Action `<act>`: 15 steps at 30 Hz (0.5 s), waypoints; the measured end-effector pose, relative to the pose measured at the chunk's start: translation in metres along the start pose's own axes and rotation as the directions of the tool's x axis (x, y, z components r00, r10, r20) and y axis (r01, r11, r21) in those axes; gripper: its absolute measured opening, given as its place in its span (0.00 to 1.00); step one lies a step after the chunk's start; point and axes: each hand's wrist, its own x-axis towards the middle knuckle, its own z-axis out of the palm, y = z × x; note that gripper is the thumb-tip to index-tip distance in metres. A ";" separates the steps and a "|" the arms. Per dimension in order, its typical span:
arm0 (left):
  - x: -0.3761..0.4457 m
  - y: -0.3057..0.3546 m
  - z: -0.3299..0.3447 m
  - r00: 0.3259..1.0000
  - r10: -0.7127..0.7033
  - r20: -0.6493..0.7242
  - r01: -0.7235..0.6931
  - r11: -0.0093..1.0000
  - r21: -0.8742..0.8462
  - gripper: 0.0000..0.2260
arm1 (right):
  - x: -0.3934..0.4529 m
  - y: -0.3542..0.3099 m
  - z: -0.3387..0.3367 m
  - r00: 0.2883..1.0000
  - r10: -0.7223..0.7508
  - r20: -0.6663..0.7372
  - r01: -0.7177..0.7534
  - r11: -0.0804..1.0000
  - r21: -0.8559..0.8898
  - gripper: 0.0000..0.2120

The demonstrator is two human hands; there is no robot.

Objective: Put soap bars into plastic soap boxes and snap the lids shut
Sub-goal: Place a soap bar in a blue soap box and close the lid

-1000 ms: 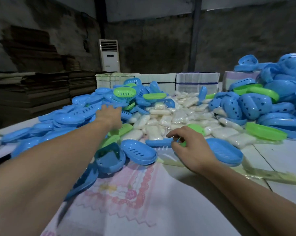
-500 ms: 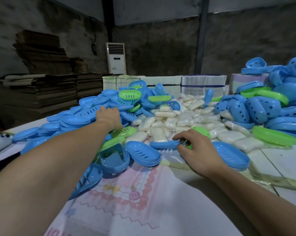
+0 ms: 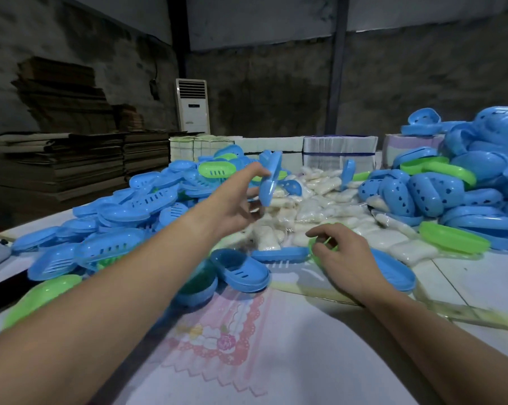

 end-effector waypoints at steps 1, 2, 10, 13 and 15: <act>-0.009 -0.008 0.014 0.999 -0.021 0.041 0.026 0.991 -0.128 0.09 | 0.000 0.001 -0.002 1.000 0.013 -0.021 -0.013 1.000 0.016 0.13; -0.016 -0.017 0.026 0.996 -0.041 0.076 0.057 0.972 -0.227 0.08 | 0.001 0.001 -0.005 0.999 0.021 -0.046 -0.020 0.999 0.028 0.13; -0.043 -0.061 0.060 0.969 -0.040 0.244 0.173 0.816 -0.552 0.10 | 0.015 0.014 -0.042 0.974 0.011 -0.227 -0.032 0.996 -0.087 0.12; -0.041 -0.065 0.052 0.959 -0.054 0.279 0.200 0.824 -0.529 0.13 | 0.024 0.034 -0.066 0.947 0.085 -0.309 -0.165 0.956 -0.241 0.12; -0.038 -0.066 0.048 0.960 -0.067 0.272 0.204 0.833 -0.514 0.16 | 0.026 0.054 -0.079 0.936 0.199 -0.289 -0.306 0.867 -0.393 0.16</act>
